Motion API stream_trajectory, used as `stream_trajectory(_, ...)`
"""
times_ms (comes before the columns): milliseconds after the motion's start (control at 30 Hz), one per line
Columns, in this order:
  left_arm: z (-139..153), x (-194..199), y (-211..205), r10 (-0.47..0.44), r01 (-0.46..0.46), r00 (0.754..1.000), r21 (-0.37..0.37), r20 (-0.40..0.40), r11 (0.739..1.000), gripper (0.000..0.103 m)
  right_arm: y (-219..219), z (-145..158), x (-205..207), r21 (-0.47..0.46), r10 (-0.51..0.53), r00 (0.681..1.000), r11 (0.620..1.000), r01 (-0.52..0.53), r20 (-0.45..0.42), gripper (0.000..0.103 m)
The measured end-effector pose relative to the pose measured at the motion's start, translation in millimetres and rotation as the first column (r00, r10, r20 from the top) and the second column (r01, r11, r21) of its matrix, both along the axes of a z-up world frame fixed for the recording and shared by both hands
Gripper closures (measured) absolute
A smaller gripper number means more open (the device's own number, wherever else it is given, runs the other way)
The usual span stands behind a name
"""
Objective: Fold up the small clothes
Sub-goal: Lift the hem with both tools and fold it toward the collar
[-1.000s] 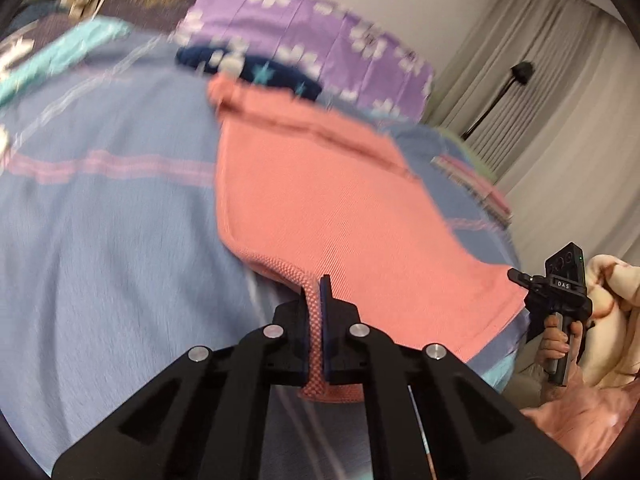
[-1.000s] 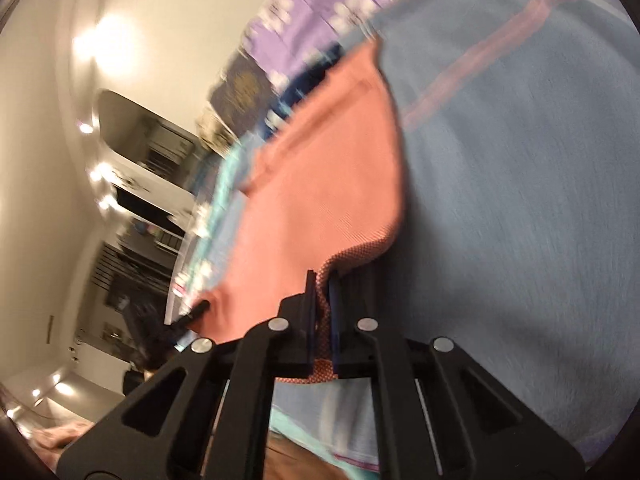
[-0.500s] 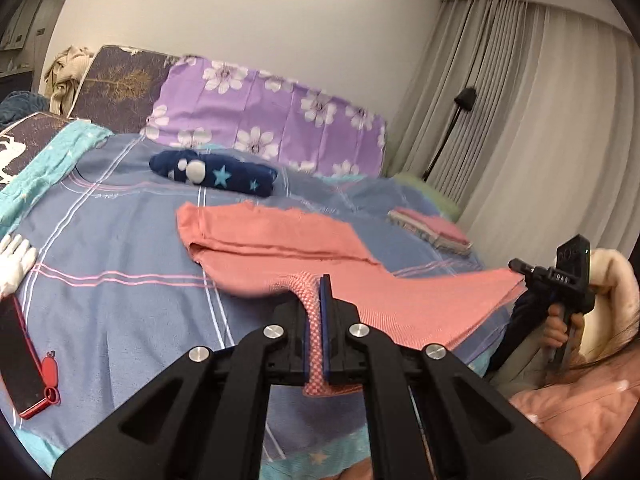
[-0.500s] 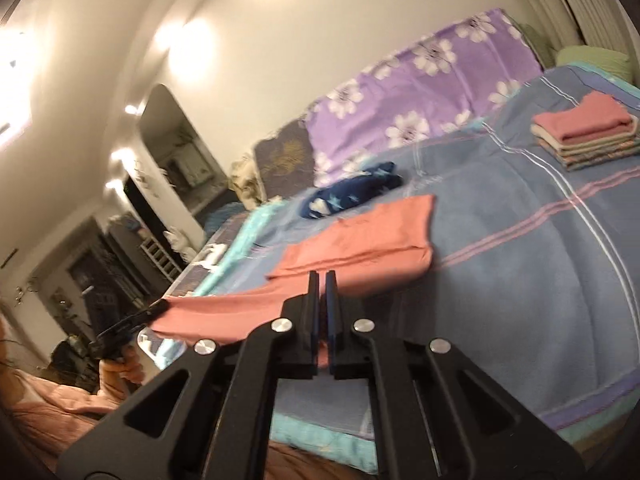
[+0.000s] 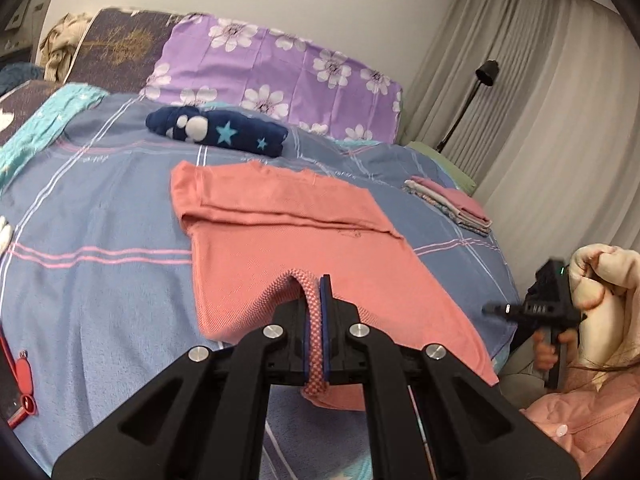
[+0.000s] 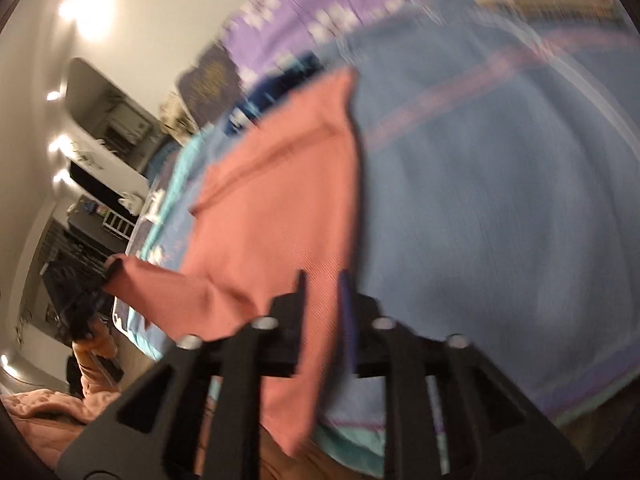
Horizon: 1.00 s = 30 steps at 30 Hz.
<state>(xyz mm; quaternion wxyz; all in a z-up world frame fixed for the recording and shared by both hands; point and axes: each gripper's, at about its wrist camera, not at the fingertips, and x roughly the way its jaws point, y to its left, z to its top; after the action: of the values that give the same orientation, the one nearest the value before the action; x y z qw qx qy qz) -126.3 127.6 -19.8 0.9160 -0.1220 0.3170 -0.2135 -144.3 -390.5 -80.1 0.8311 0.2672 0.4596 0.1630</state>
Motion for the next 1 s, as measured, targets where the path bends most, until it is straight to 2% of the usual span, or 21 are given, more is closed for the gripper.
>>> stream_trajectory(67, -3.9, 3.5, 1.0, 0.005, -0.005, 1.000, -0.005, -0.018, 1.000, 0.099, -0.8, -23.7, -5.8, 0.079, 0.013, 0.997, 0.997, -0.008, -0.071, 0.074)
stream_trajectory(133, -5.9, 5.8, 1.3, 0.005, -0.005, 1.000, -0.009, -0.027, 1.000, 0.099, 1.7, -34.6, -11.0, 0.148, 0.049, 0.994, 0.988, -0.034, -0.093, 0.061)
stream_trajectory(200, -6.9, 5.6, 0.9, 0.003, -0.003, 1.000, -0.012, -0.029, 1.000, 0.099, 10.1, -38.8, -18.1, 0.201, 0.118, 0.988, 0.975, -0.096, -0.098, 0.054)
stream_trajectory(300, -8.4, 0.2, 3.2, 0.005, -0.005, 1.000, -0.013, -0.023, 1.000, 0.099, 24.2, -33.0, -29.0, 0.162, 0.188, 0.977, 0.972, -0.170, -0.097, 0.054)
stream_trajectory(367, -11.7, -1.1, 6.8, 0.016, -0.016, 1.000, -0.025, -0.027, 1.000, 0.099, 31.9, -31.8, -32.2, 0.130, 0.207, 0.973, 0.973, -0.193, -0.104, 0.063)
stream_trajectory(400, -13.1, -0.3, 8.0, 0.021, -0.022, 0.999, -0.032, -0.031, 0.999, 0.099, 34.2, -31.2, -31.3, 0.127, 0.210, 0.972, 0.972, -0.196, -0.107, 0.086)
stream_trajectory(433, -14.1, 0.6, 8.8, 0.026, -0.028, 0.999, -0.037, -0.034, 0.999, 0.099, 35.0, -30.3, -27.5, 0.132, 0.207, 0.972, 0.972, -0.192, -0.110, 0.096)
stream_trajectory(467, -14.3, 1.9, 10.1, 0.033, -0.034, 0.999, -0.042, -0.035, 0.999, 0.099, 35.5, -26.6, -23.8, 0.145, 0.197, 0.975, 0.973, -0.181, -0.102, 0.097)
stream_trajectory(500, -12.4, 3.8, 10.9, 0.037, -0.039, 0.999, -0.047, -0.032, 0.998, 0.099, 35.1, -20.6, -21.9, 0.160, 0.188, 0.979, 0.972, -0.173, -0.078, 0.098)
stream_trajectory(600, 0.6, 12.2, 13.4, 0.046, -0.046, 0.999, -0.057, 0.001, 0.997, 0.099, 32.6, 16.3, -10.9, 0.145, 0.156, 0.985, 0.976, -0.164, 0.071, 0.098)
stream_trajectory(700, 17.6, 24.2, 14.1, 0.061, -0.059, 0.997, -0.037, 0.050, 0.998, 0.099, 24.7, 60.4, 9.6, 0.158, 0.119, 0.966, 0.975, -0.157, 0.228, 0.098)
stream_trajectory(733, 24.1, 29.6, 14.7, 0.064, -0.062, 0.996, -0.035, 0.068, 0.997, 0.099, 20.8, 67.0, 14.1, 0.158, 0.109, 0.960, 0.976, -0.153, 0.256, 0.098)
stream_trajectory(833, 42.2, 56.9, 19.1, 0.076, -0.072, 0.991, -0.039, 0.107, 0.997, 0.099, 18.6, 87.8, 45.4, 0.163, 0.080, 0.946, 0.977, -0.137, 0.313, 0.098)
stream_trajectory(933, 55.1, 98.7, 23.9, 0.091, -0.086, 0.991, -0.053, 0.098, 0.995, 0.099, 19.6, 99.3, 89.9, 0.124, 0.055, 0.939, 0.987, -0.102, 0.341, 0.098)
stream_trajectory(1000, 59.1, 131.7, 22.2, 0.099, -0.096, 0.991, -0.033, 0.089, 0.995, 0.099, 20.6, 100.9, 123.6, 0.117, 0.037, 0.942, 0.990, -0.081, 0.333, 0.098)
